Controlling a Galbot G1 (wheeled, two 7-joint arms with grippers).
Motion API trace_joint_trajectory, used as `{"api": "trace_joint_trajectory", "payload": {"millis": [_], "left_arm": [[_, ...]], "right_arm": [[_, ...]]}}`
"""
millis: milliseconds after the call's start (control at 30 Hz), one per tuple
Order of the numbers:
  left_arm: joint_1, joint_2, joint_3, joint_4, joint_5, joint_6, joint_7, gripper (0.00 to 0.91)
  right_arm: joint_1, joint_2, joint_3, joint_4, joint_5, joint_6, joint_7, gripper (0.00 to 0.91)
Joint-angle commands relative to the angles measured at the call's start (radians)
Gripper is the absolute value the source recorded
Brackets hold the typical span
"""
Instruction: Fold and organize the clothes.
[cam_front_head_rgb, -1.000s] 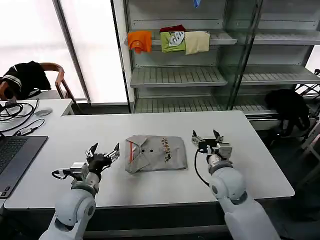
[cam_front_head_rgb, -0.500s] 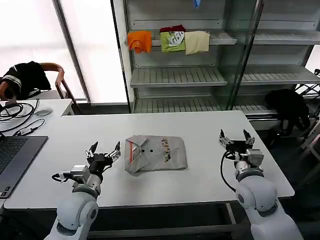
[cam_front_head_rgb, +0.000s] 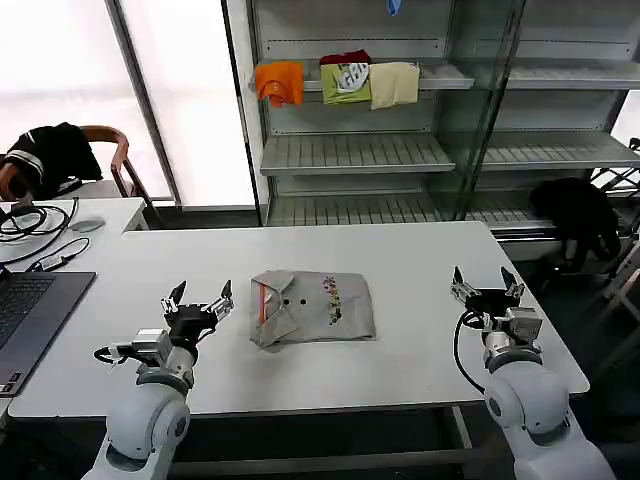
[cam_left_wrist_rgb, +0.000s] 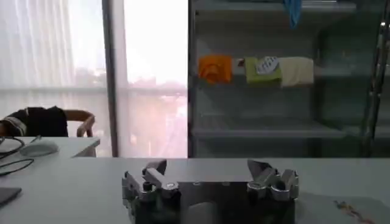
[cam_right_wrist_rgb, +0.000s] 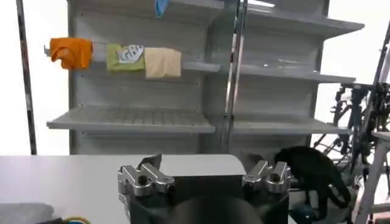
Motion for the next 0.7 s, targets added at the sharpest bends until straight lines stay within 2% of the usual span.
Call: {"api": "trace_joint_trajectory", "payload": {"millis": [33,700], "left_arm": [[0.006,0.0,-0.01,-0.011,0.008,0.015,0.003,0.907],[0.02,0.0,-0.015,-0.034,0.008,0.043,-0.001,0.907]], "right_arm": [[-0.021,-0.006,-0.001,0.003,-0.014,0.007,-0.002,0.907],[-0.052,-0.01,0.012,0.02,-0.012,0.011,-0.002,0.907]]}}
